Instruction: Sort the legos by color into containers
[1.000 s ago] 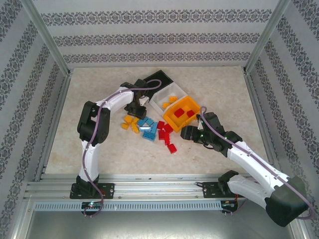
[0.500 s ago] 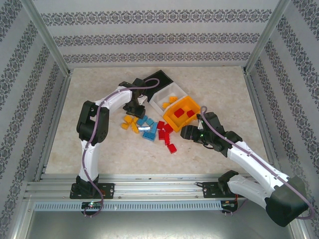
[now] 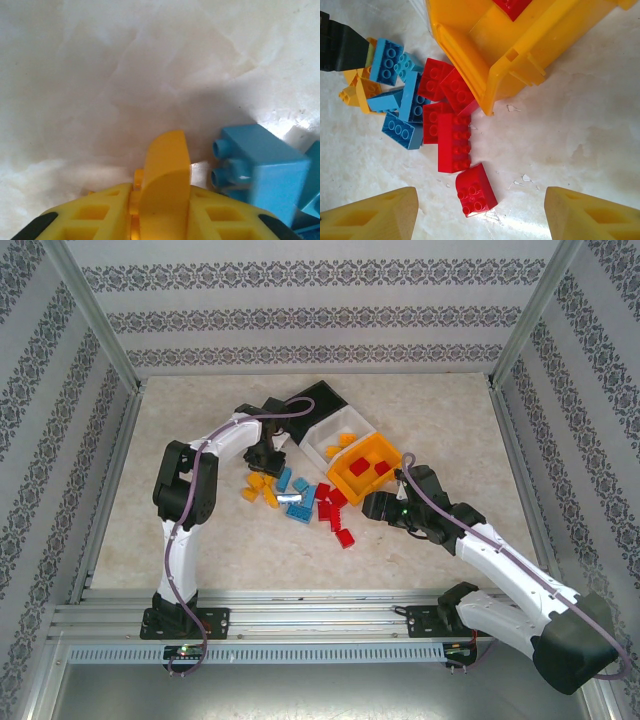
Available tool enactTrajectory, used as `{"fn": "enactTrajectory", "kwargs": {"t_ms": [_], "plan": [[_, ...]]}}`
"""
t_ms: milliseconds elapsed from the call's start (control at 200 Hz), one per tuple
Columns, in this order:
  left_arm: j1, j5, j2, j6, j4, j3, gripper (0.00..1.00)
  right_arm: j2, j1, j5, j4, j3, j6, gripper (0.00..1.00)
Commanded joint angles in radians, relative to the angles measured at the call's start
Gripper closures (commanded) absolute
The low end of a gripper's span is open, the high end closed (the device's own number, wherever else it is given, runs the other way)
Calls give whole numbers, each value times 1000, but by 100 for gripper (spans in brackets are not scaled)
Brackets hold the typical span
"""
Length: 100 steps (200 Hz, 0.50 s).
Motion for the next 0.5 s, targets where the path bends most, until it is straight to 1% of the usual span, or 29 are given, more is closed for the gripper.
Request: {"fn": "enactTrajectory", "kwargs": {"t_ms": [0, 135, 350, 495], "plan": [[10, 9, 29, -8, -19, -12, 77, 1, 12, 19, 10, 10, -4, 32], [11, 9, 17, -13, -26, -2, 82, 1, 12, 25, 10, 8, -8, 32], [22, 22, -54, -47, -41, 37, 82, -4, 10, 32, 10, 10, -15, 32], [25, 62, -118, -96, -31, 85, 82, -24, 5, 43, -2, 8, -21, 32]]}}
